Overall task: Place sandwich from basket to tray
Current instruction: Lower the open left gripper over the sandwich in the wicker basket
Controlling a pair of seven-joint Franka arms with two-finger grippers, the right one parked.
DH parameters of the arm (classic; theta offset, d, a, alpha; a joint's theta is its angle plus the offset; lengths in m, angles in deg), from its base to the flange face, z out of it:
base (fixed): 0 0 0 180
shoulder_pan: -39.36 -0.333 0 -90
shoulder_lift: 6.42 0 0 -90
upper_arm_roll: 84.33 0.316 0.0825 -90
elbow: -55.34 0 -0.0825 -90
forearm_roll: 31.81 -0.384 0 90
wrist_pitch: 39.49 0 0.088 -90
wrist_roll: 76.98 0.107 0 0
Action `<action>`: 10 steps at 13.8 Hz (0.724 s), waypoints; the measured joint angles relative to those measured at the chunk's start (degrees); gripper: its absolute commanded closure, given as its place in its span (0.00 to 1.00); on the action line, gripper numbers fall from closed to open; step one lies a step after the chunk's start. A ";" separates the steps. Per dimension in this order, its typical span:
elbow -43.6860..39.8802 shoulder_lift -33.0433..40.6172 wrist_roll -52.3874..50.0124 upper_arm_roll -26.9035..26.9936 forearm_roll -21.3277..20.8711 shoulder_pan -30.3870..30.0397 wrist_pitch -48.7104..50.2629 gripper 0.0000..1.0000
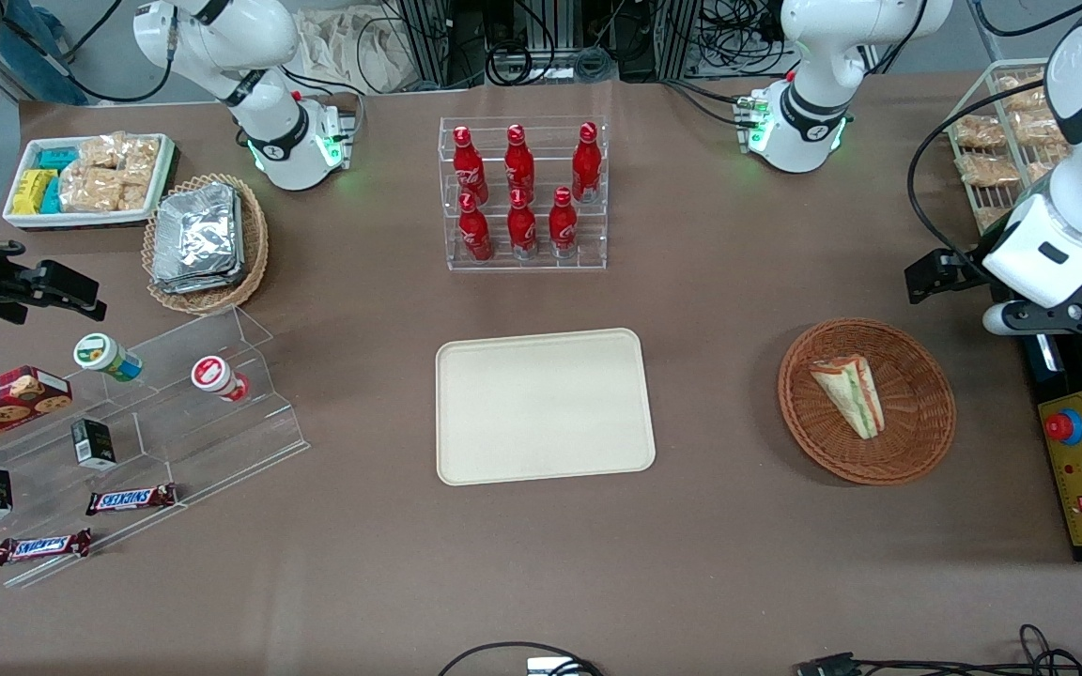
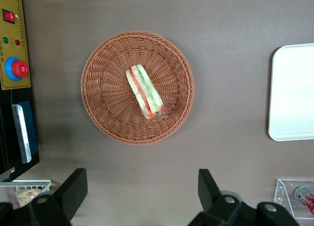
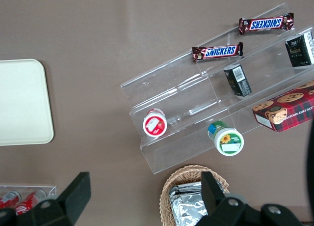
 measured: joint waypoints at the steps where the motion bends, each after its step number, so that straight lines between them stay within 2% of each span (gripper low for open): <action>1: 0.10 0.04 0.00 0.00 0.09 0.00 0.00 0.00; 10: 0.94 0.25 0.00 0.00 0.43 0.00 -0.01 0.00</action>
